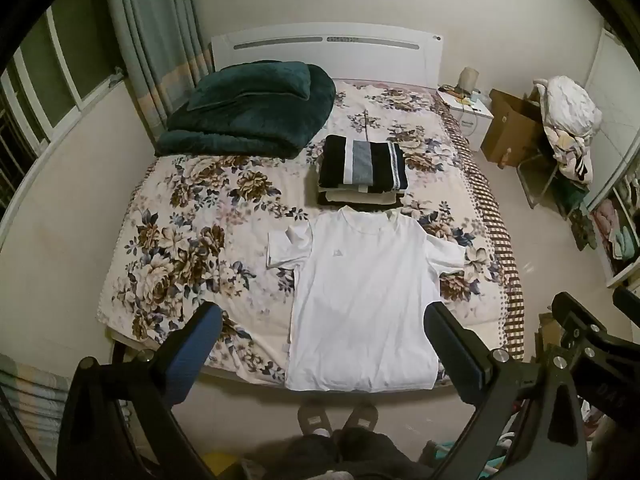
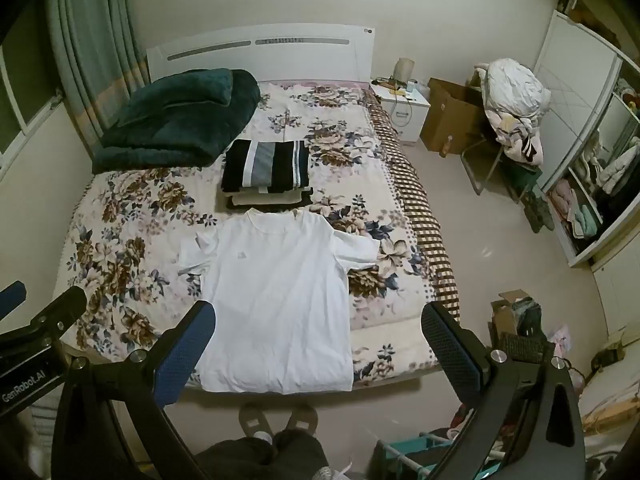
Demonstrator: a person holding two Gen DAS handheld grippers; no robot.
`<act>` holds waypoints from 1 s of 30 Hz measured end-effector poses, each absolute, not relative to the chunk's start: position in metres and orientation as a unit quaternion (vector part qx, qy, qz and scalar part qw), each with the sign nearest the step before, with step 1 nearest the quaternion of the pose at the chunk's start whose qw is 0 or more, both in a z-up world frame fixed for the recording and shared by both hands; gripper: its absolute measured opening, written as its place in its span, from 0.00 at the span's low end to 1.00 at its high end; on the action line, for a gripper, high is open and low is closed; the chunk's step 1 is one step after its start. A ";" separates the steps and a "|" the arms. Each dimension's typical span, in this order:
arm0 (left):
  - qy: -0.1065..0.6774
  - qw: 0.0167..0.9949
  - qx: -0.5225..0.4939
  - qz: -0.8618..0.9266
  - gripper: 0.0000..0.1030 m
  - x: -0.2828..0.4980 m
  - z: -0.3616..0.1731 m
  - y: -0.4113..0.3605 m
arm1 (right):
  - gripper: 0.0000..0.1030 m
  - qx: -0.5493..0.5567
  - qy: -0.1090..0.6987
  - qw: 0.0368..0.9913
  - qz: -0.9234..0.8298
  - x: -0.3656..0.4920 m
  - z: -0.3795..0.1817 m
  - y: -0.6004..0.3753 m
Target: Fold small clothes
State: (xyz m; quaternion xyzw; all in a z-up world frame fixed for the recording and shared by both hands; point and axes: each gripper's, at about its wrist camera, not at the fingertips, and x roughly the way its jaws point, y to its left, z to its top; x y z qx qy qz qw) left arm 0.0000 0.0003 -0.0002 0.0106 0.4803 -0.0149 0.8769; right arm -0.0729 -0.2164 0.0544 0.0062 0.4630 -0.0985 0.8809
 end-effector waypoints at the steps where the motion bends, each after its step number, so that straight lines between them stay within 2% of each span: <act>1: 0.480 0.877 0.011 -0.015 1.00 0.000 0.000 0.000 | 1.00 0.005 0.462 0.881 -0.100 -0.073 0.055 -0.216; 30: 0.478 0.878 0.005 -0.018 1.00 -0.001 0.000 0.001 | 1.00 0.007 0.463 0.881 -0.098 -0.076 0.061 -0.218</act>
